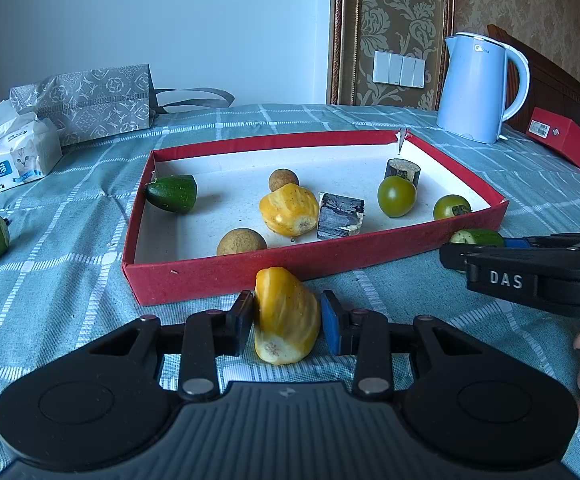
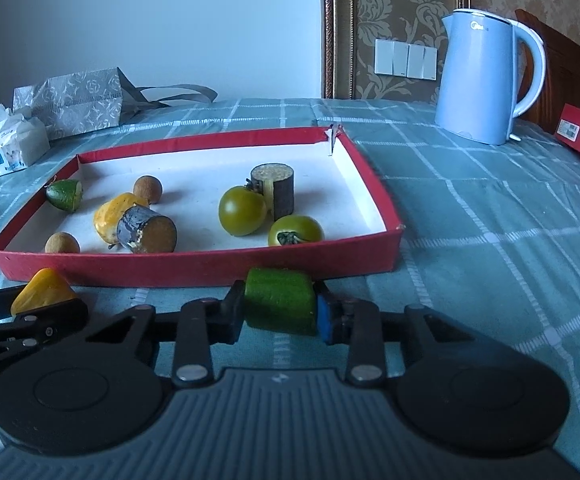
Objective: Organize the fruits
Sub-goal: 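Carry the yellow piece into the tray and open the left tool while the right tool holds the cucumber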
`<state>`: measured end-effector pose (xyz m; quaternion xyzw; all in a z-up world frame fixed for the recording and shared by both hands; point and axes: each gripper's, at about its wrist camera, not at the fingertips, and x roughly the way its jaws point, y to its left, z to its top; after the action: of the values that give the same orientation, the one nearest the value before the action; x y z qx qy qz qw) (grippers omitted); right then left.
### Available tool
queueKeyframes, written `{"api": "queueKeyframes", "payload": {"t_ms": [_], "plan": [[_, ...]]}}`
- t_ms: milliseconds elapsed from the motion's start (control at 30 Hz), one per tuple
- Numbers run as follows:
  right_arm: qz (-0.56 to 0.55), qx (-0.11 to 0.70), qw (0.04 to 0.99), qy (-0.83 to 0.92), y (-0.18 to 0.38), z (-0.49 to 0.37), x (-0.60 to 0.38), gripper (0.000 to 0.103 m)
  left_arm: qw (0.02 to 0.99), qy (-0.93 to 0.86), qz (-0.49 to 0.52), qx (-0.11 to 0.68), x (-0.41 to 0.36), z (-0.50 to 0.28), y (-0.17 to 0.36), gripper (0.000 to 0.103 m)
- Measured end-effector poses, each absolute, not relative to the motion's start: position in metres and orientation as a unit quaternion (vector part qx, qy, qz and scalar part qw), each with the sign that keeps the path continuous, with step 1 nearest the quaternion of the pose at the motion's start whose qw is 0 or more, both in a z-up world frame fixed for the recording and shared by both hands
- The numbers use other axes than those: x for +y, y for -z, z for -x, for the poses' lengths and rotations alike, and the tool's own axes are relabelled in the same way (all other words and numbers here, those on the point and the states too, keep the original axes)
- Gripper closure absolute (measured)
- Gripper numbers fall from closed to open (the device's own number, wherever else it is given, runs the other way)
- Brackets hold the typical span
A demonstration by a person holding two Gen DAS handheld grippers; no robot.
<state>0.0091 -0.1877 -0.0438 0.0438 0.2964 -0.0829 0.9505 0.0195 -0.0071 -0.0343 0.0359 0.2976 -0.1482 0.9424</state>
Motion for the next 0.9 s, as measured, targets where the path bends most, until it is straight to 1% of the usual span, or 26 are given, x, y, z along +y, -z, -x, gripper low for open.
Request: {"api": "queueKeyframes", "payload": {"t_ms": [267,433,900], "plan": [[-0.016,0.276,0.956,0.095,0.039,0.012,-0.19,0.07,0.942,0.148,-0.036,0.298,-0.007,-0.019,0.034,0.068],[-0.04,0.29,0.951,0.096,0.042,0.012,-0.204,0.07,0.942,0.149,-0.034,0.298,-0.008,-0.019,0.034,0.068],[-0.042,0.3,0.949,0.083,0.045,0.009,-0.209,0.07,0.949,0.139,-0.037,0.282,-0.008,-0.007,0.025,0.068]]}}
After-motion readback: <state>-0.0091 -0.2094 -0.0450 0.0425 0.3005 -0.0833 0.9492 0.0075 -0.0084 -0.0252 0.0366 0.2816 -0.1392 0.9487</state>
